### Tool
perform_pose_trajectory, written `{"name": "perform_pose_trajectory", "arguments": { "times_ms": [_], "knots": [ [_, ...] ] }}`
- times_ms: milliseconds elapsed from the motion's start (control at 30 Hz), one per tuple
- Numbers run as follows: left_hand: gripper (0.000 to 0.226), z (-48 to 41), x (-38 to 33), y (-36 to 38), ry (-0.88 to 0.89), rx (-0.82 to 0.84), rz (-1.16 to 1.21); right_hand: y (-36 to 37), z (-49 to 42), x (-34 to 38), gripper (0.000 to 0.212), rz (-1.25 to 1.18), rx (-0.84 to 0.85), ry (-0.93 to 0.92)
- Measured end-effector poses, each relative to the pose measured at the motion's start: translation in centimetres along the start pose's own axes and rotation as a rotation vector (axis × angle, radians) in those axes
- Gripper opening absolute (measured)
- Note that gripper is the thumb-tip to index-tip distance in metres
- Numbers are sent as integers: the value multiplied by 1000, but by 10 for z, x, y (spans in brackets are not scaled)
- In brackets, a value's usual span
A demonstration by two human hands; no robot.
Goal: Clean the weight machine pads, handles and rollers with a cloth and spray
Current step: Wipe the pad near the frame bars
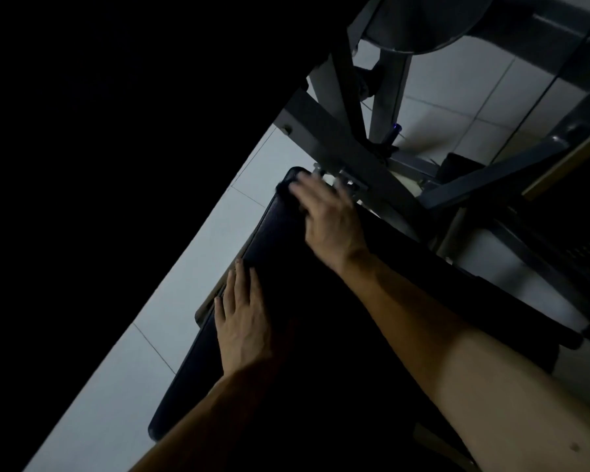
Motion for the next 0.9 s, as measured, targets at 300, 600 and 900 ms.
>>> {"name": "perform_pose_trajectory", "arguments": {
  "times_ms": [300, 600, 900],
  "knots": [
    [110, 2, 0, 1, 11, 5, -28, 15, 97, 53, 59, -141, 111, -311],
    [106, 5, -21, 12, 52, 65, 22, -19, 74, -30, 69, -130, -121, 360],
    [131, 4, -35, 22, 96, 151, -36, -57, 140, -96, 58, -5, -124, 458]
  ]
}}
Point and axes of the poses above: each hand's wrist, its own z-axis away from the middle knuckle, its own y-axis out of the palm, x = y × z, the point moved 6 cm from there along -z, towards the middle knuckle, and after that the axes turned 2 degrees about -x, right-handed, at the moved point
